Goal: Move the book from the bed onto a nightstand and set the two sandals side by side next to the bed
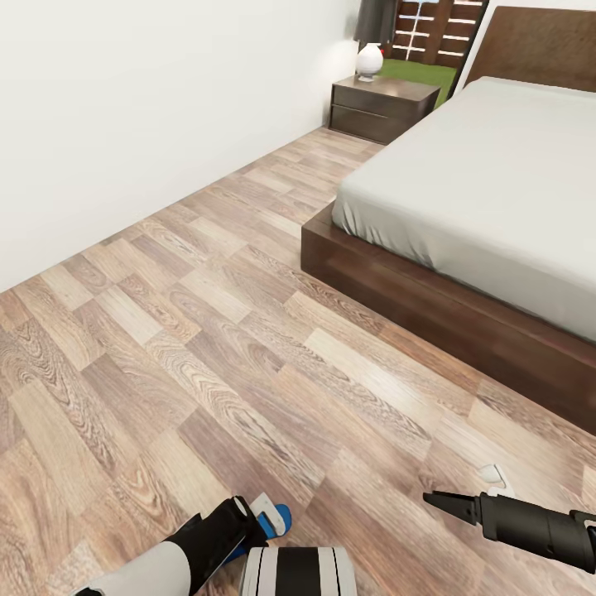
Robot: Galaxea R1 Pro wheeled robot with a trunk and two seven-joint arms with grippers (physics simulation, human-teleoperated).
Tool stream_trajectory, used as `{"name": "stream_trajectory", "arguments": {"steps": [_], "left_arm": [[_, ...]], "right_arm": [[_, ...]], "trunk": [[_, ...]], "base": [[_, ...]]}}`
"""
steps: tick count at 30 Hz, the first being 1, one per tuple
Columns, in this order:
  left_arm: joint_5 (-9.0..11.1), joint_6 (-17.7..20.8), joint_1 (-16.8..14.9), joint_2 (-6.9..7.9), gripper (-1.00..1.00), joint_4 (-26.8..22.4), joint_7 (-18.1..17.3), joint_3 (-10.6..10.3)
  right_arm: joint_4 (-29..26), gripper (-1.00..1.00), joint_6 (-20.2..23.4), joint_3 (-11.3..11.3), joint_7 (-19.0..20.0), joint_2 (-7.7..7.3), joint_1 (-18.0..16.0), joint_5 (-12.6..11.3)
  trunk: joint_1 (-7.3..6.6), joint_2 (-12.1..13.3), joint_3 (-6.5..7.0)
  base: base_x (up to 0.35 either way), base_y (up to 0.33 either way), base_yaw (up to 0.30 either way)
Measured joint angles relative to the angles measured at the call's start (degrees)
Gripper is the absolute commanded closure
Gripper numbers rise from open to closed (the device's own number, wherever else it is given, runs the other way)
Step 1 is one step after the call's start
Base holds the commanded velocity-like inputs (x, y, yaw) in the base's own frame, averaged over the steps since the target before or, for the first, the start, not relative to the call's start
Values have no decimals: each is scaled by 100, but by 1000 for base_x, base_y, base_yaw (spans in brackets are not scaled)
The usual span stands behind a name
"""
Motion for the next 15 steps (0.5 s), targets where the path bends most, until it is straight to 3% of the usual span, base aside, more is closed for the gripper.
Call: {"name": "stream_trajectory", "arguments": {"steps": [15], "left_arm": [[0, 6, -5, 2, -100, -1, -19, -8]], "right_arm": [[0, -100, 0, 0, 3, -4, 0, 0]], "trunk": [[0, 0, 0]], "base": [[0, 0, 0]]}}
